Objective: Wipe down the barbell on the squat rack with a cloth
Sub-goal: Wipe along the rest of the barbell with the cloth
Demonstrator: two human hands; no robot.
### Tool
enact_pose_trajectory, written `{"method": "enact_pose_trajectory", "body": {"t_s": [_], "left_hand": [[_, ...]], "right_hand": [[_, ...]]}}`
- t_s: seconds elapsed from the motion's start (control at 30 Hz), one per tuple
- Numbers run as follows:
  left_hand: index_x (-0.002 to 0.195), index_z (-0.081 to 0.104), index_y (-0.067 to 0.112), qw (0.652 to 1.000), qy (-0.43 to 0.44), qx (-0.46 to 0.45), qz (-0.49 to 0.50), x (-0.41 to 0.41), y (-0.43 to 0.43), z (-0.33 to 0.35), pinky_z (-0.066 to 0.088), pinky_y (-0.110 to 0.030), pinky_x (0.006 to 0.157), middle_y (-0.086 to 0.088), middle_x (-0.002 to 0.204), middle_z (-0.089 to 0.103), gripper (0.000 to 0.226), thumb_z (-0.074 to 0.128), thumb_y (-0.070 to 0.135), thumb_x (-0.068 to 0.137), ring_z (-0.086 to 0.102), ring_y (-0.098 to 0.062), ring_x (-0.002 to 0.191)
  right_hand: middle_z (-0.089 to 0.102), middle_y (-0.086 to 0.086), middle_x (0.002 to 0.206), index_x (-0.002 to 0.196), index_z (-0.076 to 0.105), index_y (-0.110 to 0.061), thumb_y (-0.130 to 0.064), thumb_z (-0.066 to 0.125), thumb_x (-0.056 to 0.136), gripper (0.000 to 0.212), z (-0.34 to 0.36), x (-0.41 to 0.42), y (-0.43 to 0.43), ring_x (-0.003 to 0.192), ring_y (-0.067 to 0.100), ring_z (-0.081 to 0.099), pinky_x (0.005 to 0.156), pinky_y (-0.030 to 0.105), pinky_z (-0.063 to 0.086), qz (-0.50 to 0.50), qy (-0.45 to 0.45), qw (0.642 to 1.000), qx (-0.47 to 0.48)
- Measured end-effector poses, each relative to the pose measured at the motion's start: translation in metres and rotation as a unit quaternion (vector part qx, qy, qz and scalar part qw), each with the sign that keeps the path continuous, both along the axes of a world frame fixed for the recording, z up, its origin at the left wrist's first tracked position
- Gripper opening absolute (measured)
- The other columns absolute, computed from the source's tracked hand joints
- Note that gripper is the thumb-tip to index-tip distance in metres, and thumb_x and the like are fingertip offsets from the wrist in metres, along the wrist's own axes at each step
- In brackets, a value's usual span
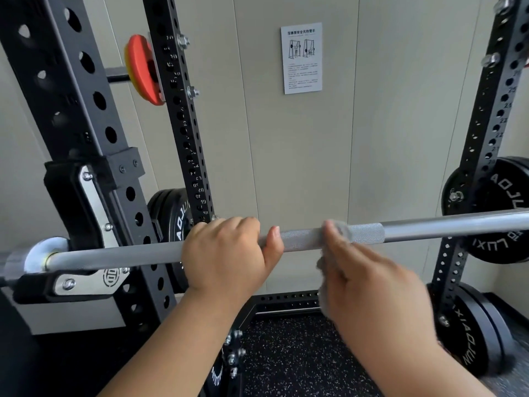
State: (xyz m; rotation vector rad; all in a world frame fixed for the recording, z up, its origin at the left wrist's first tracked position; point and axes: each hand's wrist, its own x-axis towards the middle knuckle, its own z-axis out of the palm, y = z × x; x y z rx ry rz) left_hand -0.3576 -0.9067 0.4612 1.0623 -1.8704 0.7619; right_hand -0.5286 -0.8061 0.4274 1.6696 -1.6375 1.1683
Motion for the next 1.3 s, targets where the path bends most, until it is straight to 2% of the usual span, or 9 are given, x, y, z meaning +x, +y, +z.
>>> {"method": "enact_pose_trajectory", "body": {"t_s": [0.1, 0.3, 0.4, 0.57, 0.67, 0.8, 0.97, 1.13, 1.3], "left_hand": [[0.062, 0.033, 0.025, 1.000, 0.003, 0.006, -0.003, 0.000, 0.003, 0.000, 0.028, -0.033, 0.057, 0.004, 0.050, 0.044, 0.041, 0.039, 0.046, 0.097, 0.041, -0.026, 0.048], [0.060, 0.032, 0.024, 0.999, -0.002, 0.034, 0.012, -0.002, 0.008, 0.004, 0.035, -0.035, 0.056, 0.008, 0.052, 0.031, 0.045, 0.034, 0.048, 0.098, 0.033, -0.024, 0.050], [0.061, 0.031, 0.026, 0.998, -0.018, 0.051, 0.013, 0.000, 0.010, 0.005, 0.032, -0.035, 0.057, 0.009, 0.053, 0.030, 0.044, 0.033, 0.048, 0.099, 0.033, -0.023, 0.051], [0.060, 0.028, 0.027, 0.999, -0.027, 0.042, 0.005, 0.001, 0.012, 0.007, 0.034, -0.034, 0.055, 0.010, 0.052, 0.023, 0.045, 0.032, 0.048, 0.100, 0.032, -0.020, 0.048], [0.060, 0.028, 0.027, 0.998, -0.026, 0.052, 0.009, -0.001, 0.013, 0.007, 0.034, -0.035, 0.056, 0.011, 0.051, 0.025, 0.045, 0.032, 0.046, 0.100, 0.033, -0.020, 0.049], [0.063, 0.033, 0.028, 0.996, -0.048, 0.071, -0.021, -0.004, 0.018, 0.007, 0.037, -0.034, 0.056, 0.012, 0.053, 0.030, 0.043, 0.030, 0.044, 0.102, 0.037, -0.018, 0.051], [0.068, 0.038, 0.027, 0.993, -0.091, 0.058, -0.040, -0.026, 0.022, 0.011, 0.026, -0.031, 0.050, 0.011, 0.057, 0.041, 0.041, 0.030, 0.050, 0.102, 0.038, -0.017, 0.050], [0.074, 0.055, 0.020, 0.999, -0.013, 0.036, -0.021, -0.040, 0.023, -0.008, 0.036, -0.041, 0.063, 0.006, 0.066, 0.049, 0.049, 0.029, 0.052, 0.103, 0.044, -0.023, 0.062], [0.061, 0.046, 0.021, 1.000, 0.006, -0.007, -0.029, -0.045, 0.016, 0.002, 0.026, -0.032, 0.054, 0.008, 0.054, 0.037, 0.053, 0.032, 0.049, 0.104, 0.032, -0.020, 0.052]], "right_hand": [[0.073, -0.011, 0.079, 0.139, 0.066, -0.025, -0.019, 0.065, 0.087, 0.052, -0.005, 0.014, 0.001, 0.042, 0.017, 0.057, 0.034, 0.029, 0.047, 0.020, 0.077, 0.996, 0.030], [0.075, -0.009, 0.079, 0.138, 0.067, -0.024, -0.019, 0.067, 0.092, 0.045, 0.003, 0.000, -0.003, 0.042, 0.019, 0.058, 0.035, 0.031, 0.049, 0.002, 0.012, 1.000, 0.001], [0.073, -0.012, 0.079, 0.142, 0.063, -0.024, -0.020, 0.089, 0.068, 0.078, -0.003, 0.007, 0.000, 0.040, 0.015, 0.057, 0.032, 0.030, 0.047, 0.020, 0.063, 0.996, 0.064], [0.074, -0.012, 0.079, 0.136, 0.068, -0.026, -0.015, 0.071, 0.090, 0.047, 0.003, -0.015, -0.001, 0.043, 0.017, 0.058, 0.034, 0.030, 0.047, -0.013, -0.001, 1.000, -0.010], [0.069, -0.015, 0.073, 0.136, 0.069, -0.025, -0.022, 0.069, 0.085, 0.051, -0.008, 0.002, 0.000, 0.038, 0.012, 0.052, 0.031, 0.027, 0.043, 0.038, 0.050, 0.998, 0.002], [0.075, -0.015, 0.079, 0.135, 0.070, -0.024, -0.018, 0.062, 0.097, 0.039, 0.001, -0.027, 0.002, 0.043, 0.009, 0.057, 0.033, 0.028, 0.047, -0.006, -0.050, 0.998, -0.033], [0.071, -0.014, 0.071, 0.132, 0.072, -0.019, -0.022, 0.066, 0.089, 0.043, -0.007, -0.013, 0.000, 0.038, 0.011, 0.051, 0.032, 0.026, 0.042, 0.026, 0.022, 0.999, -0.027], [0.080, -0.003, 0.093, 0.135, 0.069, -0.013, -0.026, 0.060, 0.098, 0.040, -0.005, -0.036, -0.001, 0.048, 0.016, 0.064, 0.035, 0.032, 0.049, 0.003, -0.020, 0.999, -0.049], [0.077, -0.010, 0.080, 0.137, 0.069, -0.018, -0.029, 0.058, 0.097, 0.043, -0.006, -0.046, 0.003, 0.045, 0.015, 0.061, 0.034, 0.032, 0.048, 0.002, -0.033, 0.998, -0.052]]}}
